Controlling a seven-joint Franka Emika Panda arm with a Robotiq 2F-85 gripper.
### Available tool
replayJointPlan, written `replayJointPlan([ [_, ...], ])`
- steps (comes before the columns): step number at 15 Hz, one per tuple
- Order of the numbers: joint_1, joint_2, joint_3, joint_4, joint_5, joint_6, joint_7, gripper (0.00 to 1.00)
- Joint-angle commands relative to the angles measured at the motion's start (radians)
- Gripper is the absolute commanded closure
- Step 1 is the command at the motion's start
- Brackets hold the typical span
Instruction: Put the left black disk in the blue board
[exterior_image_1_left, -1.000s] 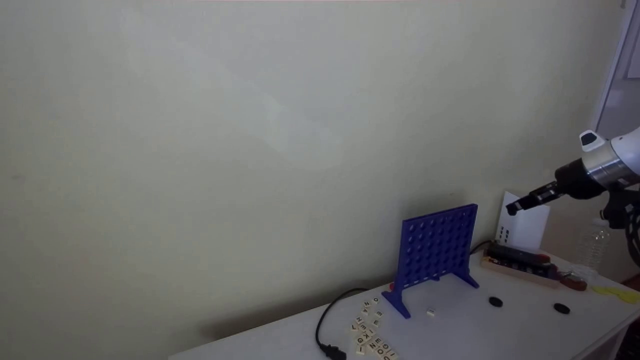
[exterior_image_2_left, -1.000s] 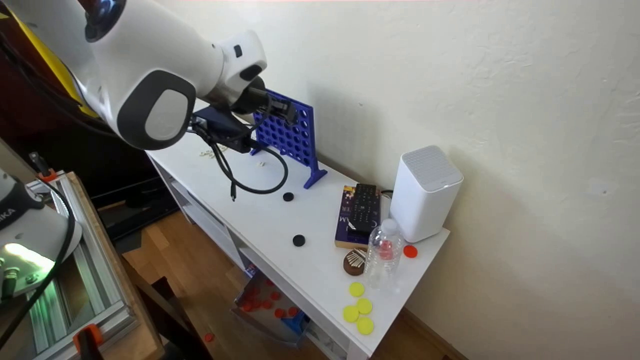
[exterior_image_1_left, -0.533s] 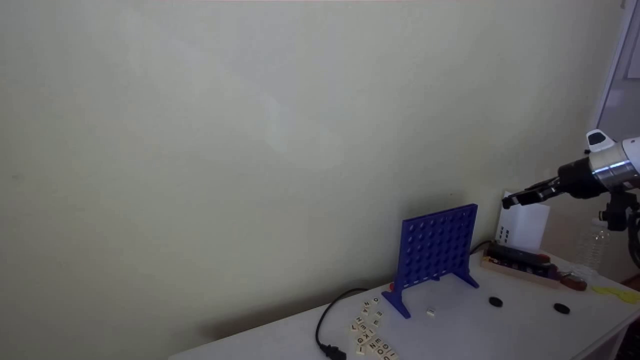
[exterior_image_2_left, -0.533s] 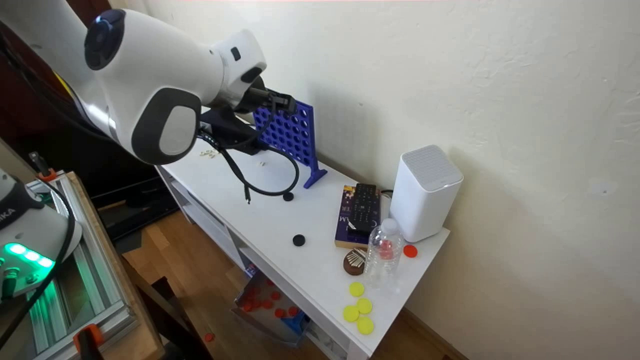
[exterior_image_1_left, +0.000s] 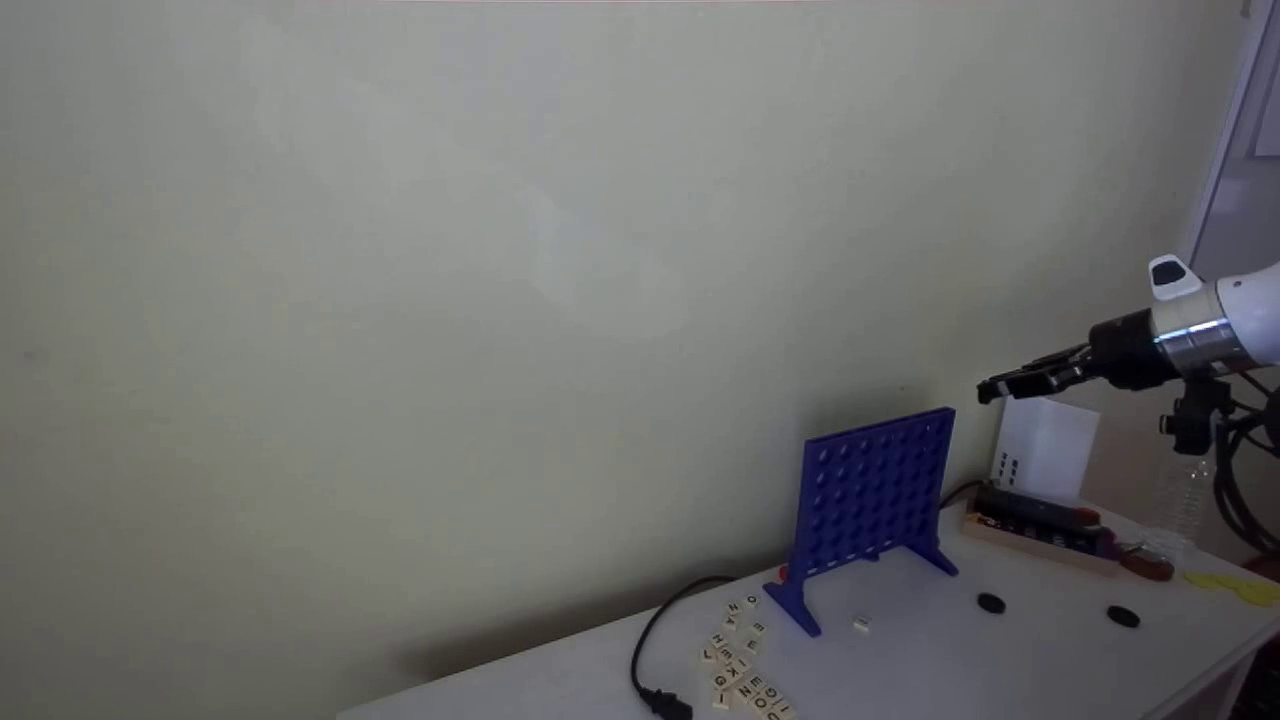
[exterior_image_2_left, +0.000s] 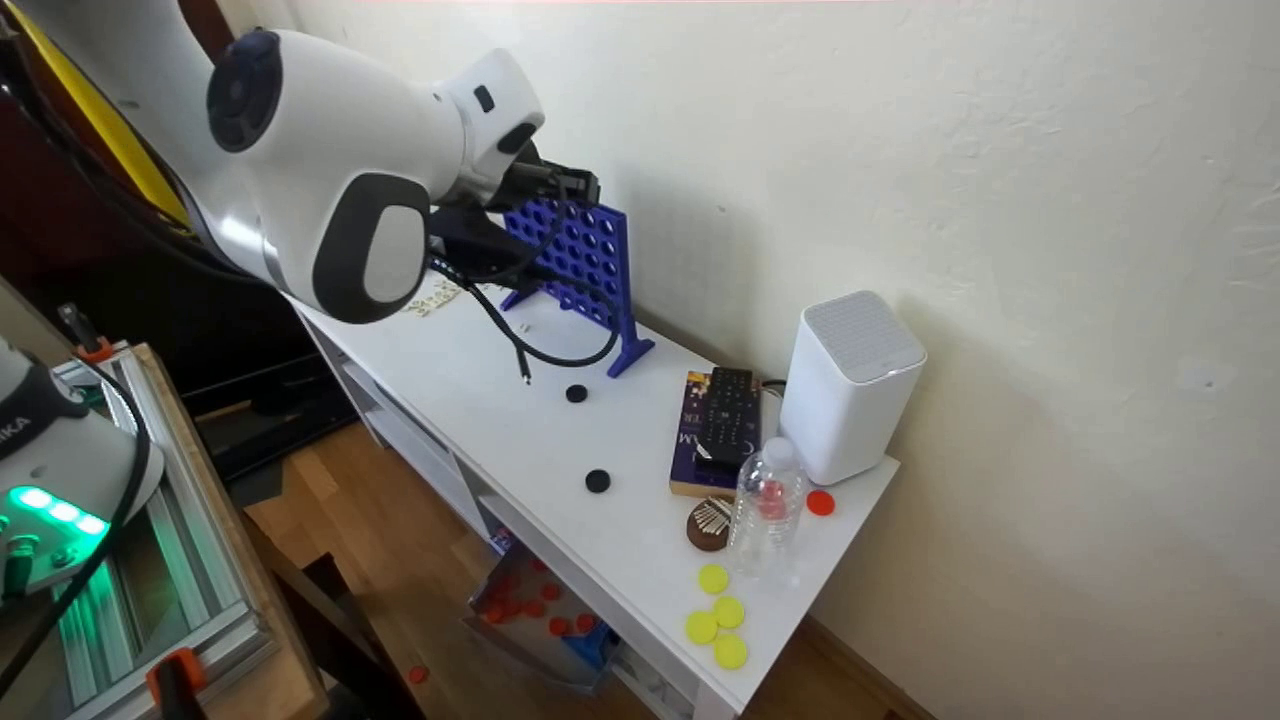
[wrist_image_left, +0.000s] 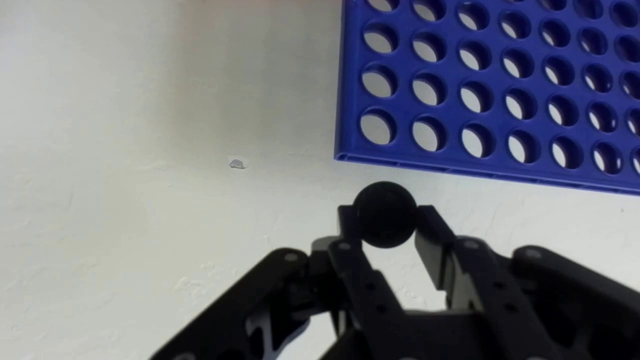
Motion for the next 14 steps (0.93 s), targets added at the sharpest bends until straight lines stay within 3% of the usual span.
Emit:
replayJointPlan([
  [1,0.205,0.005,-0.167,0.050,-0.007,0.068,0.066,0.91],
  [7,0.447,0.016,-0.373,0.088,0.018,0.123,0.118,0.91],
  [14,0.583,0.037,-0.514,0.101,0.046,0.164,0.142,0.91],
])
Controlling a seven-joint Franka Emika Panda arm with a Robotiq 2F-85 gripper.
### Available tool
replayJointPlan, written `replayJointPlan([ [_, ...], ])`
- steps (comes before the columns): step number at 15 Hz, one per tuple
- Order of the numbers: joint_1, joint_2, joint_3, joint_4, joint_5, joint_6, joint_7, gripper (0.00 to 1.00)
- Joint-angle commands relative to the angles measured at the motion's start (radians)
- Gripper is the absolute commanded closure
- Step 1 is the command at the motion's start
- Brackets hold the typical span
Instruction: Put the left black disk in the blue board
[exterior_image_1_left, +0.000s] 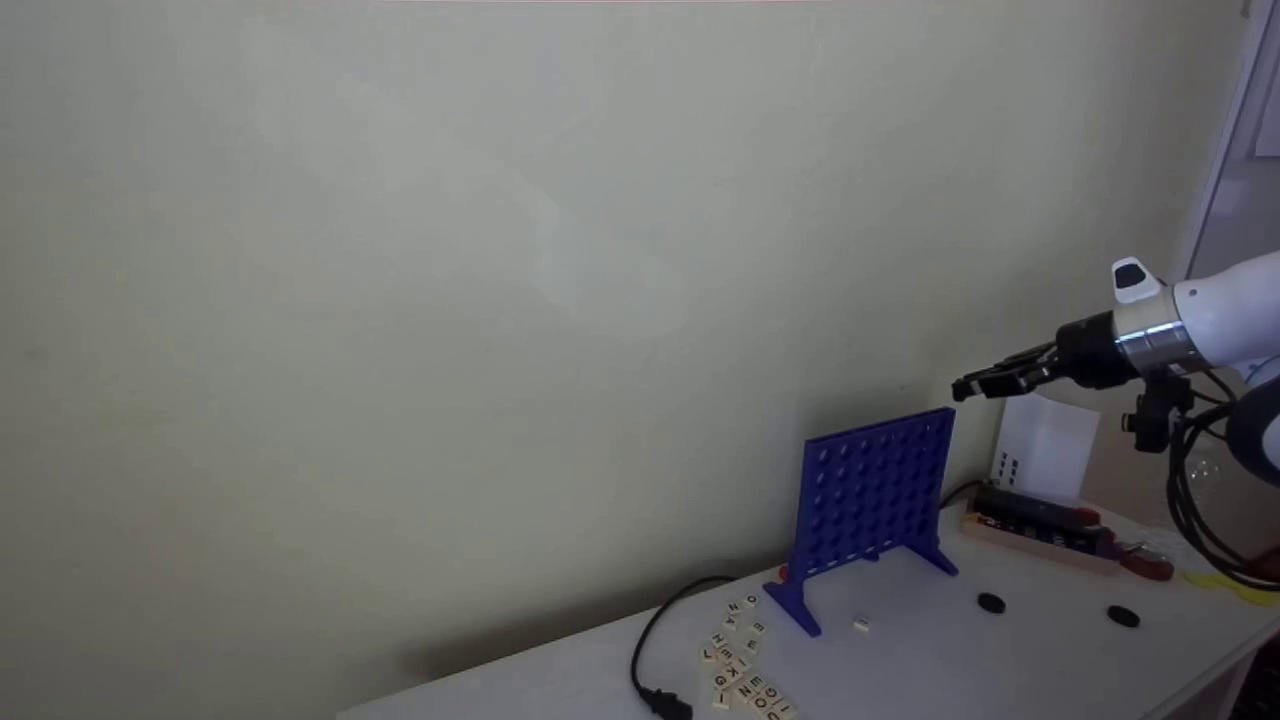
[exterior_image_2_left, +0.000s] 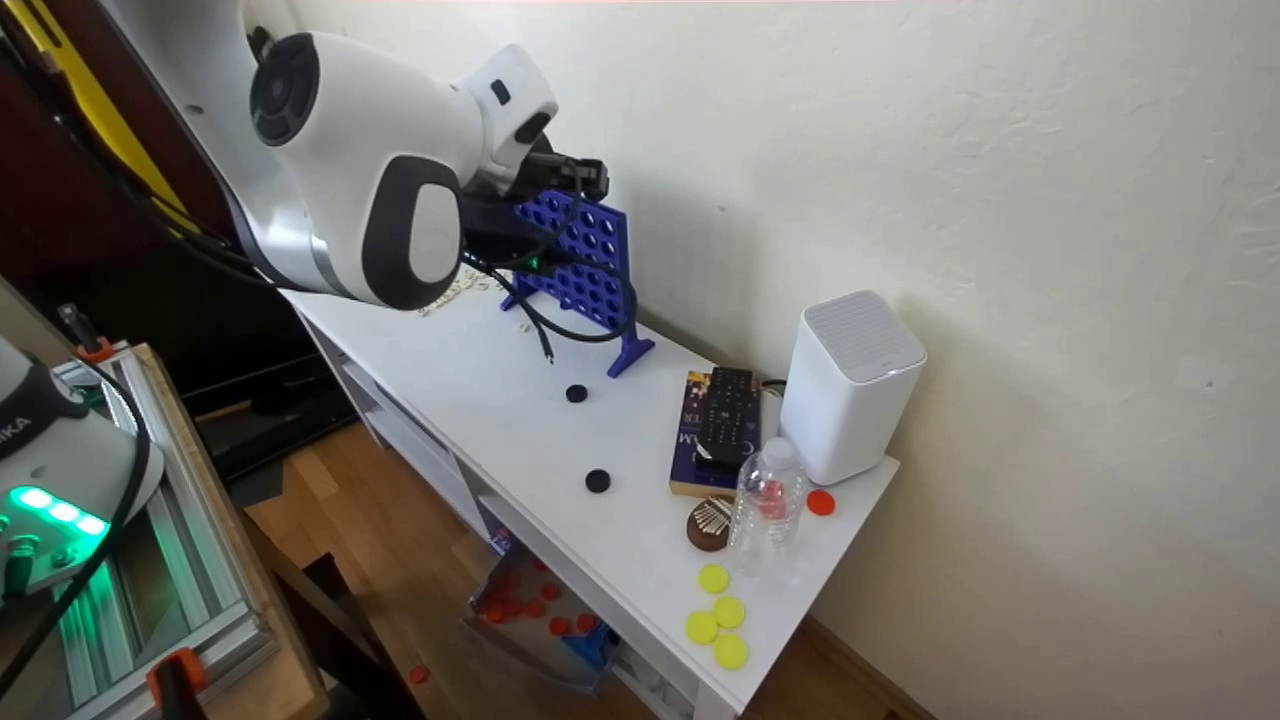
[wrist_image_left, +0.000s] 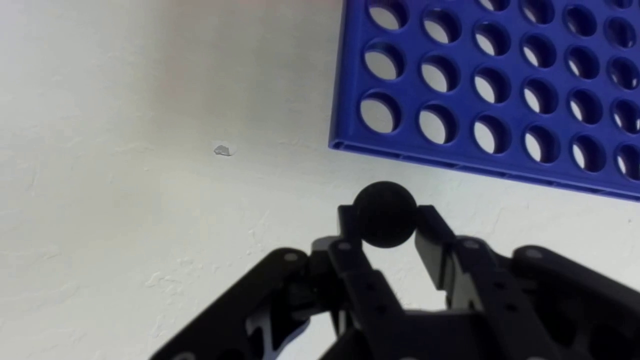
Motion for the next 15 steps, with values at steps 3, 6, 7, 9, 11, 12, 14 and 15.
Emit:
replayJointPlan([
  [3,0.077,0.047,-0.067,0.025,0.048,0.052,0.012,0.91],
  [6,0.090,0.066,-0.071,0.037,0.067,0.063,0.015,0.91],
  [7,0.093,0.071,-0.070,0.042,0.070,0.066,0.017,0.91],
  [9,0.097,0.084,-0.069,0.052,0.077,0.082,0.018,0.91],
  [11,0.103,0.093,-0.070,0.059,0.088,0.093,0.014,0.91],
  [12,0.105,0.099,-0.069,0.062,0.094,0.097,0.014,0.91],
  [14,0.109,0.111,-0.069,0.069,0.105,0.103,0.012,0.91],
  [15,0.110,0.115,-0.068,0.073,0.106,0.106,0.013,0.91],
])
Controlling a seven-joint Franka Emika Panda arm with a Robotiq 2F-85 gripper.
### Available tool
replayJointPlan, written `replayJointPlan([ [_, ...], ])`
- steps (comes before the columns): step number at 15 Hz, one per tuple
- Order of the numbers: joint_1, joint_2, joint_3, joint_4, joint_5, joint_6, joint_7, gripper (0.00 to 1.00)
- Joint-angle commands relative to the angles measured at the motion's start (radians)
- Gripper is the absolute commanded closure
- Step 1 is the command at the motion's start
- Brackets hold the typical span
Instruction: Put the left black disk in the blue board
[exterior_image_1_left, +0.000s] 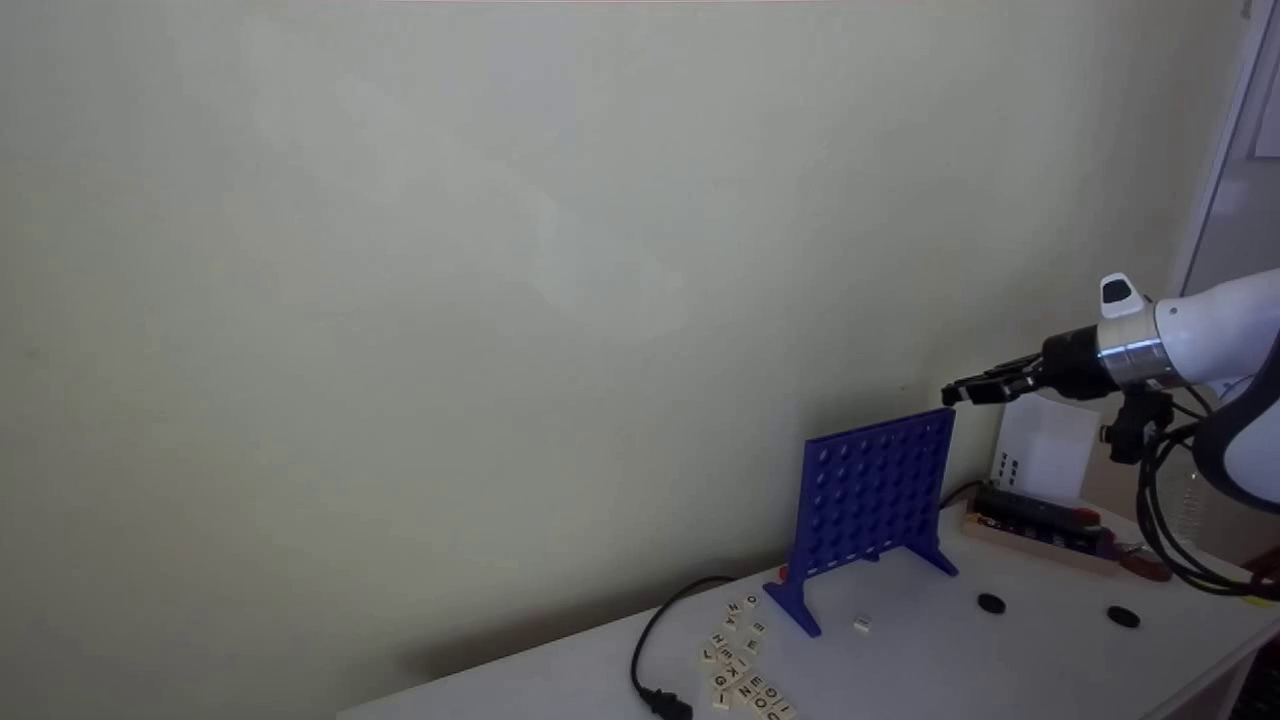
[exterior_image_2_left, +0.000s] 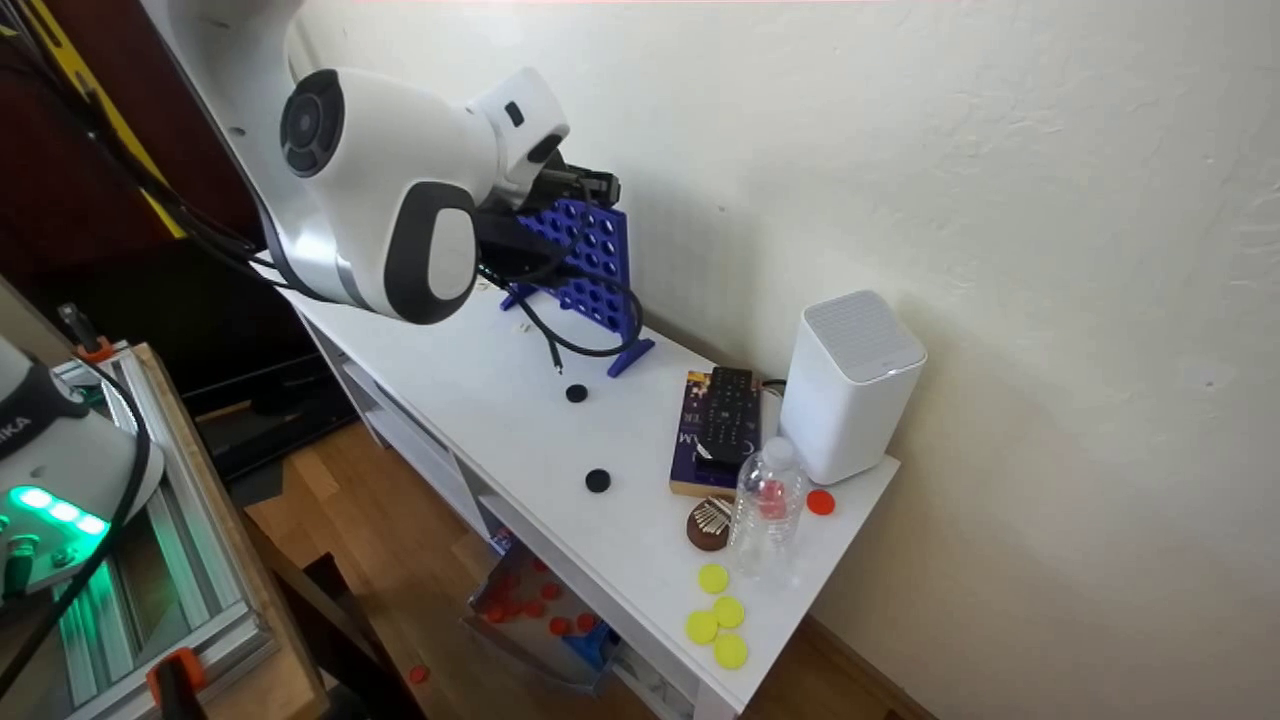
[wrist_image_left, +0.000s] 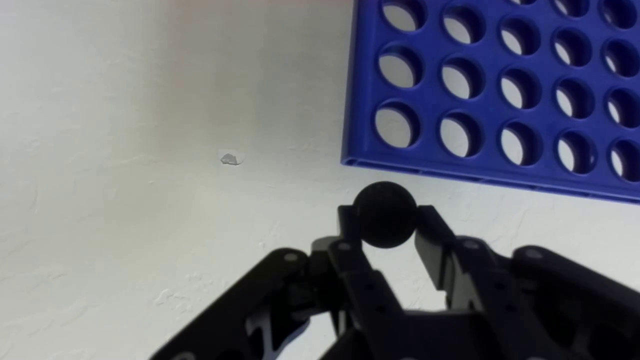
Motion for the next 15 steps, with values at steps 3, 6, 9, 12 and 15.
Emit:
replayJointPlan([
  [3,0.030,0.047,-0.011,0.032,0.041,0.046,0.006,0.91],
  [6,0.036,0.055,-0.011,0.033,0.053,0.049,0.002,0.91],
  [9,0.039,0.062,-0.010,0.035,0.056,0.052,0.003,0.91],
  [12,0.042,0.068,-0.010,0.042,0.061,0.057,0.001,0.91],
  [15,0.044,0.071,-0.009,0.046,0.066,0.062,0.000,0.91],
])
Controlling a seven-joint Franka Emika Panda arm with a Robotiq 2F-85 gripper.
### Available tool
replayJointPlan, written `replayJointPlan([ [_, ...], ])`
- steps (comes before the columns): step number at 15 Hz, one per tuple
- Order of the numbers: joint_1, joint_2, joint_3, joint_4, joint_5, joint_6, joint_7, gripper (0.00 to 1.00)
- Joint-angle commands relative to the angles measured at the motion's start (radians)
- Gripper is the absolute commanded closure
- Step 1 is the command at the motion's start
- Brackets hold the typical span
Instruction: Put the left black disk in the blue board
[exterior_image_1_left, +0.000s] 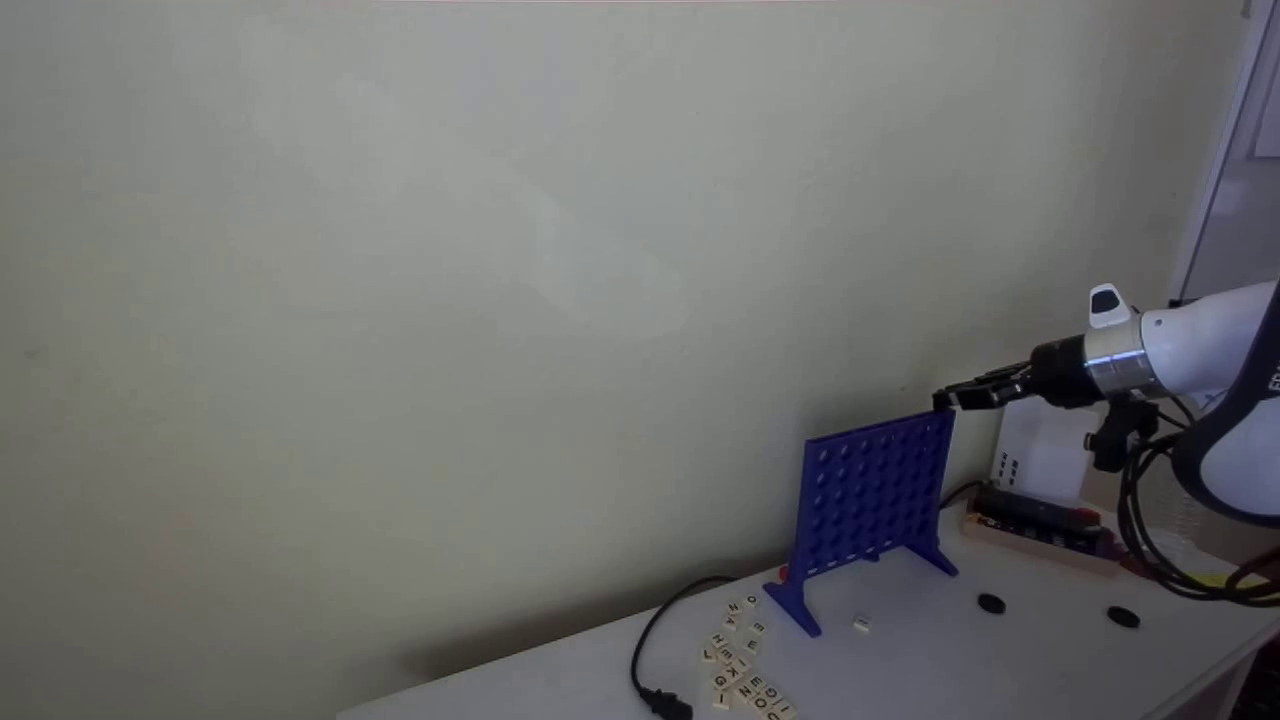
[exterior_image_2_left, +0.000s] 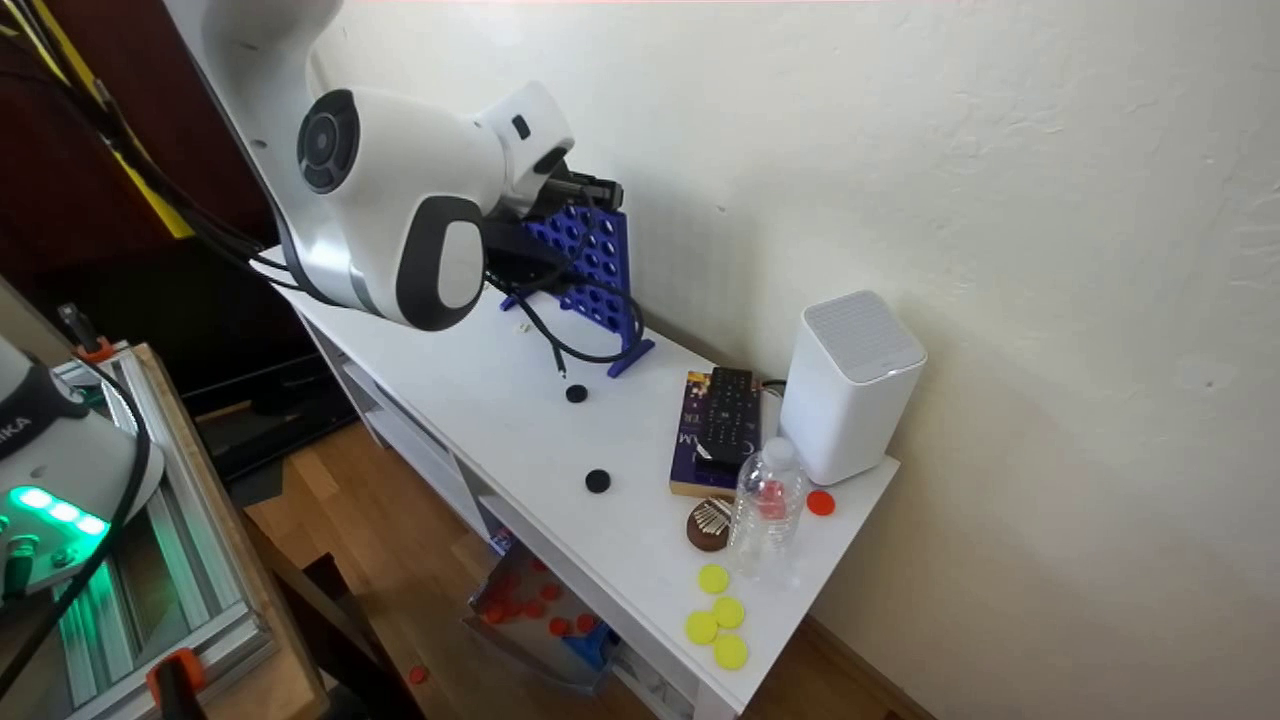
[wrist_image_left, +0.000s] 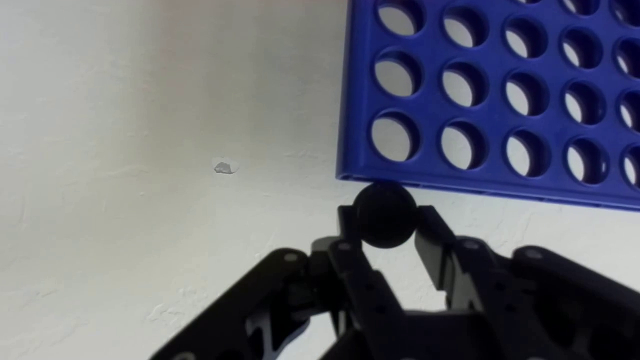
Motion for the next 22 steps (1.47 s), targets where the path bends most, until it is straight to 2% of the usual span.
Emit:
replayJointPlan([
  [1,0.020,0.024,-0.009,0.018,0.028,0.035,0.000,0.91],
  [22,0.030,0.022,-0.030,-0.009,0.030,0.048,-0.010,0.91],
])
